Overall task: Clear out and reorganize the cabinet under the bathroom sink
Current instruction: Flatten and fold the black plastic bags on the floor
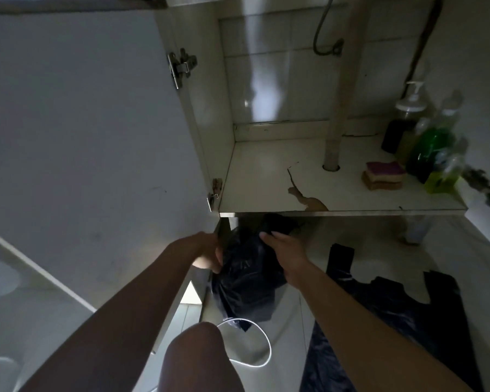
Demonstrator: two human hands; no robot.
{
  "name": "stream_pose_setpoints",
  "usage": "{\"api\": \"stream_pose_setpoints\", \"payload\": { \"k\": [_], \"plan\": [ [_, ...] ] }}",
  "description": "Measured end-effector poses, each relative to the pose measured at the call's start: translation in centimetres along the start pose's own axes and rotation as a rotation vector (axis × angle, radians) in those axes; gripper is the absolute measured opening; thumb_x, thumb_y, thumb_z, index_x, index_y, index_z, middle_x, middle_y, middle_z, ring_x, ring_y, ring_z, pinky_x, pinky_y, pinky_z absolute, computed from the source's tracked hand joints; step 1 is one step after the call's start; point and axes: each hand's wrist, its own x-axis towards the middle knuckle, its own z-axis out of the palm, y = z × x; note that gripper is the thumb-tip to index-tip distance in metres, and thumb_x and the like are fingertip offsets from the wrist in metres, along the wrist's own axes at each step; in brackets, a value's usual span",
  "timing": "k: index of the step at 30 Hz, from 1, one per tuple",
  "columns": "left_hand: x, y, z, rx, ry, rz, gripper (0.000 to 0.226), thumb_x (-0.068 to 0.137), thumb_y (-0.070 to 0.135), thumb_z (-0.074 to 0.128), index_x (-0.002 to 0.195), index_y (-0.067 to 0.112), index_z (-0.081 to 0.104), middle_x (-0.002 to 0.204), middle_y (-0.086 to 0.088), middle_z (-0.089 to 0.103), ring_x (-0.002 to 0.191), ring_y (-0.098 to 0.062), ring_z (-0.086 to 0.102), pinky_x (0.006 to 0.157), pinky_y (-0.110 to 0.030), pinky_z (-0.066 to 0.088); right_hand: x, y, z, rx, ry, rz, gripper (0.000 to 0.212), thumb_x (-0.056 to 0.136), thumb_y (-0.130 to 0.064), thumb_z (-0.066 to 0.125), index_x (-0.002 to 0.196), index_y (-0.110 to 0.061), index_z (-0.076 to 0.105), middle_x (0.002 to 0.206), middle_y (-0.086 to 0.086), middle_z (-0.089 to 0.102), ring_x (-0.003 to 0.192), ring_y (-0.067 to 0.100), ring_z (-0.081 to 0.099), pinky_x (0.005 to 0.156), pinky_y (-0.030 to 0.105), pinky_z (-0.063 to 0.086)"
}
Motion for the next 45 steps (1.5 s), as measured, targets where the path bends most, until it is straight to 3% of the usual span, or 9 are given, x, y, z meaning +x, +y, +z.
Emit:
{"api": "stream_pose_setpoints", "payload": {
  "k": [4, 10, 14, 21, 24, 30, 37, 42, 45],
  "plan": [
    [0.8, 0.7, 0.1, -0.169, -0.027, 0.007, 0.058, 0.063, 0.052, 0.083, 0.11, 0.025, 0.063, 0.112, 0.005, 0.062, 0.103, -0.019, 0.059, 0.09, -0.033, 0.052, -1.0, -0.6, 0.1, -0.144, -0.132, -0.072, 0.021, 0.089, -0.031, 0.073, 0.103, -0.016, 0.075, 0.1, 0.005, 0.076, 0.099, 0.026, 0.071, 0.092, 0.037, 0.057],
    [2.5, 1.3, -0.4, -0.566, 0.264, 0.183, 0.099, 0.061, 0.026, 0.075, 0.147, 0.019, 0.026, 0.138, -0.009, 0.044, 0.121, -0.028, 0.053, 0.093, -0.039, 0.053, -1.1, -2.6, -0.2, -0.206, -0.172, -0.142, 0.02, 0.096, -0.023, 0.063, 0.106, -0.006, 0.069, 0.108, 0.016, 0.072, 0.105, 0.033, 0.068, 0.096, 0.045, 0.055],
    [3.3, 1.7, 0.4, -0.621, 0.289, 0.245, 0.08, 0.08, 0.013, 0.064, 0.15, 0.033, 0.032, 0.137, 0.008, 0.049, 0.122, -0.015, 0.051, 0.102, -0.034, 0.047, -1.0, -3.5, 0.1, -0.097, -0.171, -0.101, 0.009, 0.099, -0.016, 0.058, 0.098, -0.02, 0.067, 0.102, 0.006, 0.072, 0.097, 0.021, 0.068, 0.093, 0.037, 0.055],
    [3.7, 1.3, 1.0, -0.48, 0.477, 0.103, 0.007, 0.084, 0.018, 0.064, 0.09, 0.016, 0.068, 0.095, -0.006, 0.072, 0.093, -0.024, 0.067, 0.077, -0.025, 0.049, -0.1, -5.3, -0.8, 0.007, -0.028, -0.16, 0.02, 0.101, -0.023, 0.056, 0.118, -0.015, 0.062, 0.122, 0.012, 0.066, 0.113, 0.03, 0.063, 0.1, 0.044, 0.052],
    [3.3, 0.6, 0.8, -0.358, 0.623, -0.011, 0.013, 0.085, 0.017, 0.059, 0.092, 0.017, 0.07, 0.099, -0.012, 0.072, 0.093, -0.032, 0.066, 0.078, -0.031, 0.052, 0.0, -6.8, -1.7, 0.017, 0.159, -0.24, 0.038, 0.103, -0.027, 0.051, 0.138, -0.015, 0.048, 0.134, 0.008, 0.056, 0.117, 0.026, 0.055, 0.104, 0.041, 0.047],
    [2.2, 0.1, -0.7, 0.031, 0.708, -0.213, 0.021, 0.087, 0.006, 0.059, 0.106, 0.006, 0.066, 0.1, -0.016, 0.067, 0.089, -0.034, 0.068, 0.067, -0.035, 0.051, -2.1, -12.0, -5.8, -0.056, 0.584, -0.483, 0.032, 0.105, -0.03, 0.046, 0.132, -0.012, 0.05, 0.115, 0.0, 0.051, 0.105, 0.014, 0.047, 0.089, 0.026, 0.039],
    [0.8, 3.0, -4.1, 0.127, 0.893, -0.236, 0.018, 0.069, -0.009, 0.076, 0.07, 0.003, 0.063, 0.065, -0.012, 0.058, 0.053, -0.029, 0.063, 0.044, -0.029, 0.049, -6.6, -18.8, -10.4, -0.215, 0.519, -0.691, 0.013, 0.103, -0.029, 0.048, 0.108, -0.018, 0.054, 0.09, -0.006, 0.055, 0.084, 0.01, 0.053, 0.076, 0.027, 0.044],
    [-0.1, 3.9, -7.4, -0.03, 1.087, -0.126, 0.013, 0.086, -0.005, 0.053, 0.098, 0.0, 0.057, 0.097, -0.023, 0.058, 0.079, -0.045, 0.064, 0.064, -0.046, 0.05, -8.8, -21.5, -13.2, -0.185, 0.454, -0.679, 0.014, 0.099, -0.023, 0.049, 0.1, -0.013, 0.059, 0.086, -0.002, 0.06, 0.083, 0.016, 0.059, 0.074, 0.032, 0.045],
    [0.6, 5.1, -6.2, -0.032, 0.874, -0.103, 0.022, 0.086, 0.015, 0.064, 0.105, 0.007, 0.058, 0.108, -0.018, 0.058, 0.093, -0.041, 0.063, 0.074, -0.045, 0.052, -10.6, -22.1, -14.4, -0.103, 0.39, -0.623, 0.027, 0.099, -0.014, 0.05, 0.119, 0.0, 0.061, 0.095, 0.004, 0.058, 0.095, 0.027, 0.059, 0.078, 0.031, 0.041]
  ]
}}
